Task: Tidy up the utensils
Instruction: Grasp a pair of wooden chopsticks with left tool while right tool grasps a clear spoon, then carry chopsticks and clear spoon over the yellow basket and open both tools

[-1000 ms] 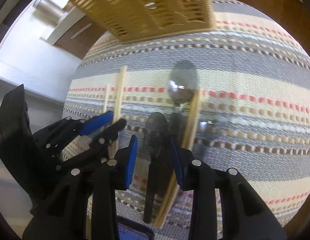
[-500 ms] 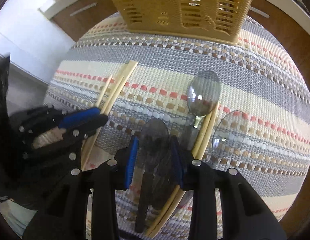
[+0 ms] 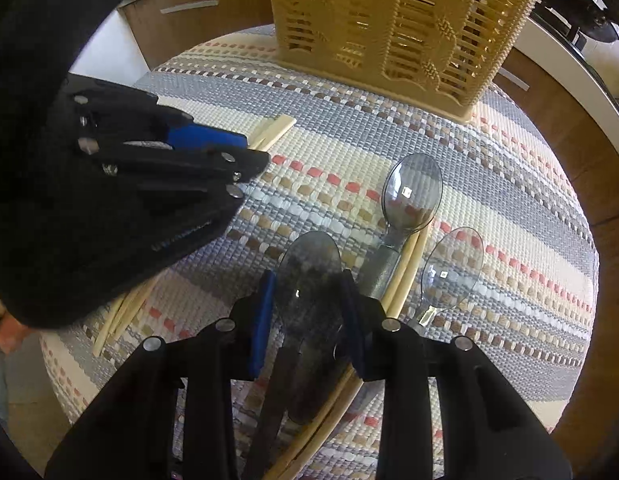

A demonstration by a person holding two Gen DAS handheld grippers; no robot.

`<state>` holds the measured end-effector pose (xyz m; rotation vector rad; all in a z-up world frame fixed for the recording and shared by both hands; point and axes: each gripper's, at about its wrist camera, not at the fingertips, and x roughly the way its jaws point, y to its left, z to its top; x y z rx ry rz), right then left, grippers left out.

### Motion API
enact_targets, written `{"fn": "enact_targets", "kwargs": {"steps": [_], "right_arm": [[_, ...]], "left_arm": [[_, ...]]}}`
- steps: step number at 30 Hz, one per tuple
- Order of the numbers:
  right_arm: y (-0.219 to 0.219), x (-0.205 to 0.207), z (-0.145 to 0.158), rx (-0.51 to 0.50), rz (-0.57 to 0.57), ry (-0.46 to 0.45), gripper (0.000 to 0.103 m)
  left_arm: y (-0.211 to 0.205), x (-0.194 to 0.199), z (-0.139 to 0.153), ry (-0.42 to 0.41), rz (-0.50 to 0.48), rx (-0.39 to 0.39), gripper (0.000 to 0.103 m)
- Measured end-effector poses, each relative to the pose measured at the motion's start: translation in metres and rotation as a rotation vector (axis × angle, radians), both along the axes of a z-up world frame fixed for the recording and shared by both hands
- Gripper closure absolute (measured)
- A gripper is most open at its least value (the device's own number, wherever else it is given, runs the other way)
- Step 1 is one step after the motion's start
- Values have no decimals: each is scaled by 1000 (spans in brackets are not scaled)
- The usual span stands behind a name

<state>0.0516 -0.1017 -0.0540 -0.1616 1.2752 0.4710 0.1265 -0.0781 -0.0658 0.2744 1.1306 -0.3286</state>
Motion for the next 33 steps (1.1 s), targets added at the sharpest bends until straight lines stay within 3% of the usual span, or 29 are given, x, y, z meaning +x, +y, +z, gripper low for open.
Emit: {"fn": "enact_targets", "kwargs": {"steps": [4, 8, 13, 19, 23, 27, 33], "right_arm": [[-16, -4, 12, 46, 0, -50, 74], [-37, -10, 39, 143, -2, -127, 74], [-57, -15, 83, 316, 18, -296, 74], [-90, 7, 131, 403, -40, -440, 74], [-112, 16, 160, 407, -102, -549, 74], [-128, 52, 184, 389, -182, -650, 74], [-136, 103, 198, 258, -248, -757, 74]], "left_arm": [[-8, -13, 10, -102, 18, 0, 93], [5, -21, 43, -175, 33, -144, 93], [29, -33, 97, -320, 56, -300, 93], [43, -36, 159, -501, 84, -416, 93], [49, -32, 195, -631, 123, -456, 93], [55, -19, 225, -775, 162, -489, 93], [53, 17, 240, -903, 197, -507, 93]]}}
